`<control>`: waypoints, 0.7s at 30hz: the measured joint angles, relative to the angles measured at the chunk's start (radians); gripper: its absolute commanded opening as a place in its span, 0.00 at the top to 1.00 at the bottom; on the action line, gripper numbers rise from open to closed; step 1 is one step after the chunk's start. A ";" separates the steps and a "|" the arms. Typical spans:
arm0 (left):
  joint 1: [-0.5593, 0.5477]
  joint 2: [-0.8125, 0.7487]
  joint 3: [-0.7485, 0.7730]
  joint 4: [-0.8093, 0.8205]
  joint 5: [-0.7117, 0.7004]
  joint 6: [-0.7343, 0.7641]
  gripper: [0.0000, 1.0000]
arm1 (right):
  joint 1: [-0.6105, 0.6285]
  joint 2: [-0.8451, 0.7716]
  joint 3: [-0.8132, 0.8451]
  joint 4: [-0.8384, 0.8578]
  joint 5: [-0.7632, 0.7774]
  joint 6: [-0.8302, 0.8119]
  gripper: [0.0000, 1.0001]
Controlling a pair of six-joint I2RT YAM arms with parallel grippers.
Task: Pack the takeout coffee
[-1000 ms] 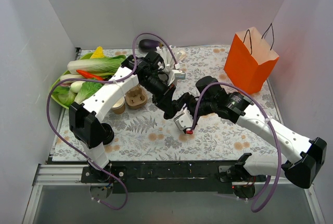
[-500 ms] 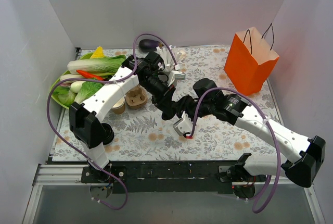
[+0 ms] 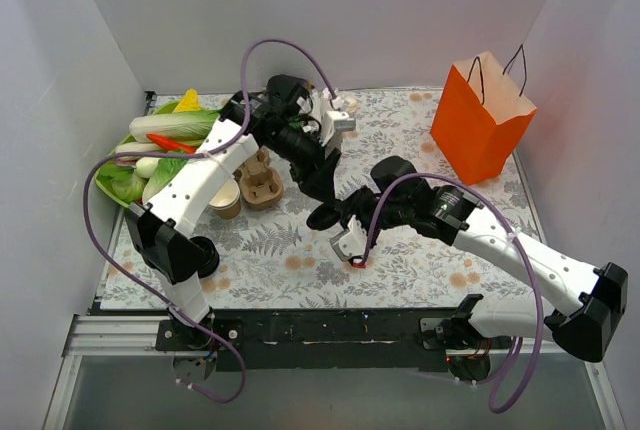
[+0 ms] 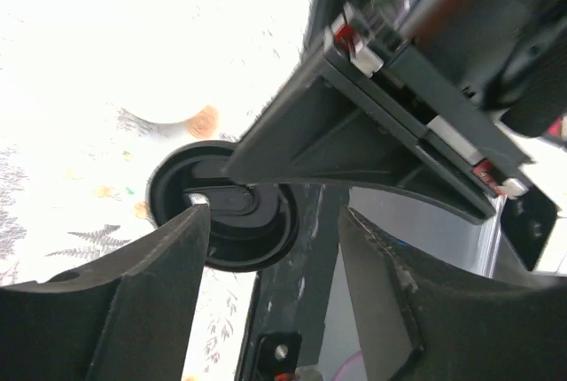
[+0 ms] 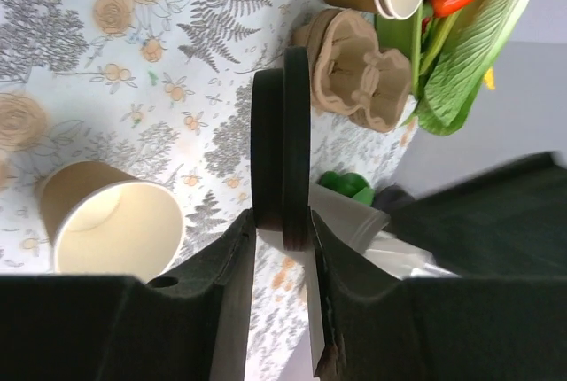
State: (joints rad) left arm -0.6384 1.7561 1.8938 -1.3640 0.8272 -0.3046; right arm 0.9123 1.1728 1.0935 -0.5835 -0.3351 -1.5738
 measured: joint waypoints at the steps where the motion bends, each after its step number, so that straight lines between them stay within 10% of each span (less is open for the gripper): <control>1: 0.010 0.000 0.039 0.003 -0.006 -0.008 0.35 | -0.002 -0.005 0.000 -0.008 0.003 0.034 0.98; 6: 0.103 -0.042 0.081 0.090 -0.077 -0.064 0.30 | -0.031 -0.072 -0.008 -0.061 -0.016 0.290 0.99; 13: 0.119 -0.259 -0.280 0.365 -0.242 -0.152 0.20 | -0.083 -0.150 -0.033 -0.061 -0.140 0.805 0.98; 14: 0.117 -0.270 -0.306 0.388 -0.246 -0.164 0.02 | -0.107 -0.153 -0.053 -0.052 -0.167 0.876 0.99; 21: 0.110 -0.262 -0.412 0.538 -0.205 -0.245 0.02 | -0.428 -0.103 -0.137 -0.047 -0.397 1.244 0.98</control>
State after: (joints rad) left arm -0.5282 1.4937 1.4818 -0.8261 0.6224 -0.5491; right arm 0.4847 1.0702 0.9569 -0.6300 -0.7326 -0.3298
